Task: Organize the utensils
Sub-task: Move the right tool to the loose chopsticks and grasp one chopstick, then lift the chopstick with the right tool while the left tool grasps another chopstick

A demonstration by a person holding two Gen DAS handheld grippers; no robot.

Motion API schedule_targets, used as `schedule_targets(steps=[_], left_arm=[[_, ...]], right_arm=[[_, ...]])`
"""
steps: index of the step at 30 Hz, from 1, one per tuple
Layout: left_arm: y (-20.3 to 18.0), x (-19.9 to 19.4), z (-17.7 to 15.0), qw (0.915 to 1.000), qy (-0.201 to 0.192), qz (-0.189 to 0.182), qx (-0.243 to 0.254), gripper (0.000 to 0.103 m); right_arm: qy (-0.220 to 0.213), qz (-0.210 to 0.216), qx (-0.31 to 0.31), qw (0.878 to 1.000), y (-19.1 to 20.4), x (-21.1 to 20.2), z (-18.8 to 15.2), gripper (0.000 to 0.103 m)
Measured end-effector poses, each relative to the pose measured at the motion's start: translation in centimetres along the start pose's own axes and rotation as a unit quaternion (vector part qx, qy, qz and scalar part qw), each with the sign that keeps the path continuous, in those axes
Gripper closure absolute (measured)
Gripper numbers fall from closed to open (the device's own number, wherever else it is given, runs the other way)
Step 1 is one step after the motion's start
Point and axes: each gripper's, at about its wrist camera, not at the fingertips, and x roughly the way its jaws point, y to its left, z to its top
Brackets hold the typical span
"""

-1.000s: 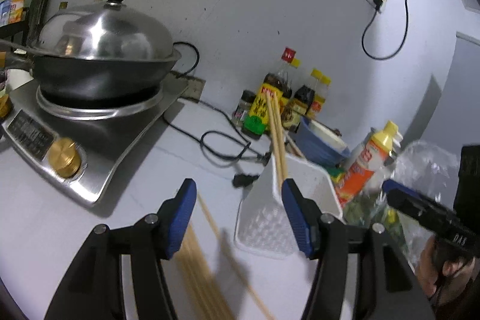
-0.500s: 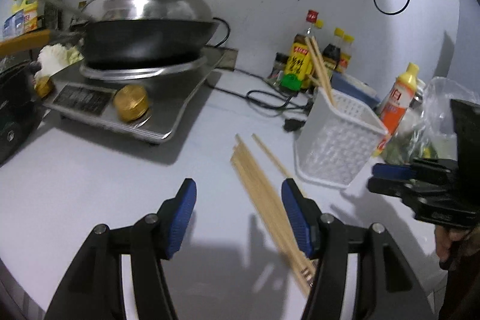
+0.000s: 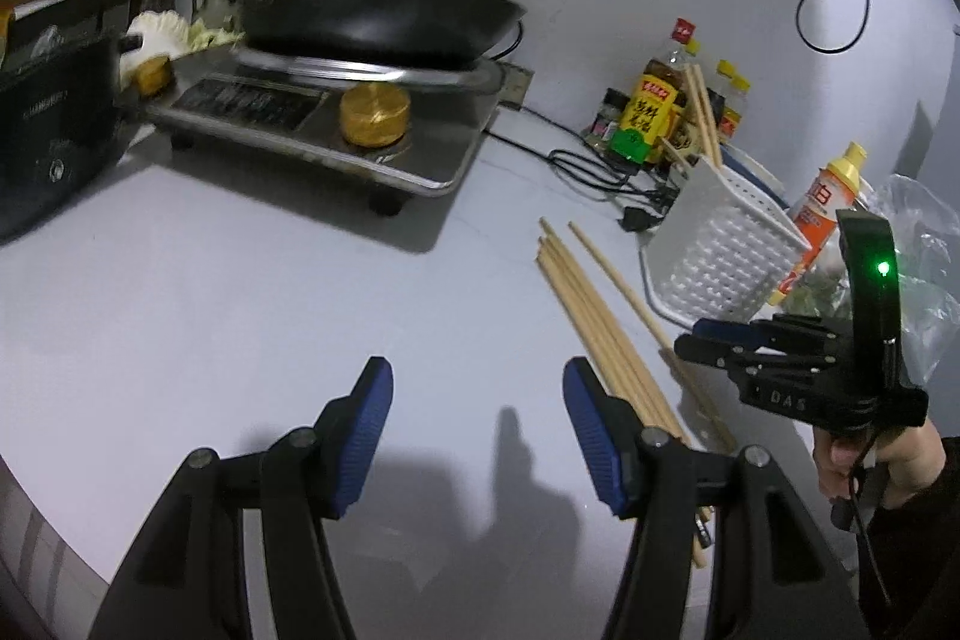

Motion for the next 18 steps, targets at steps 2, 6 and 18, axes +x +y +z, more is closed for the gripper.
schedule_targets(steps=[2,6,18], left_arm=[[0.3,0.2,-0.1,1.0,0.007,-0.002,-0.001,0.044],[0.4,0.6,-0.1,0.9999,0.012,-0.007,-0.005,0.044],[-0.8,1.5,-0.3,0.9995,0.028,-0.006,-0.009,0.044]], right_arm=[[0.002,0.002,-0.002,1.0,0.3,0.5,0.3,0.077],[0.014,0.009,0.001,1.0,0.7,1.8,0.6,0.083],[0.013,0.013,-0.018,1.0,0.6,0.2,-0.6,0.097]])
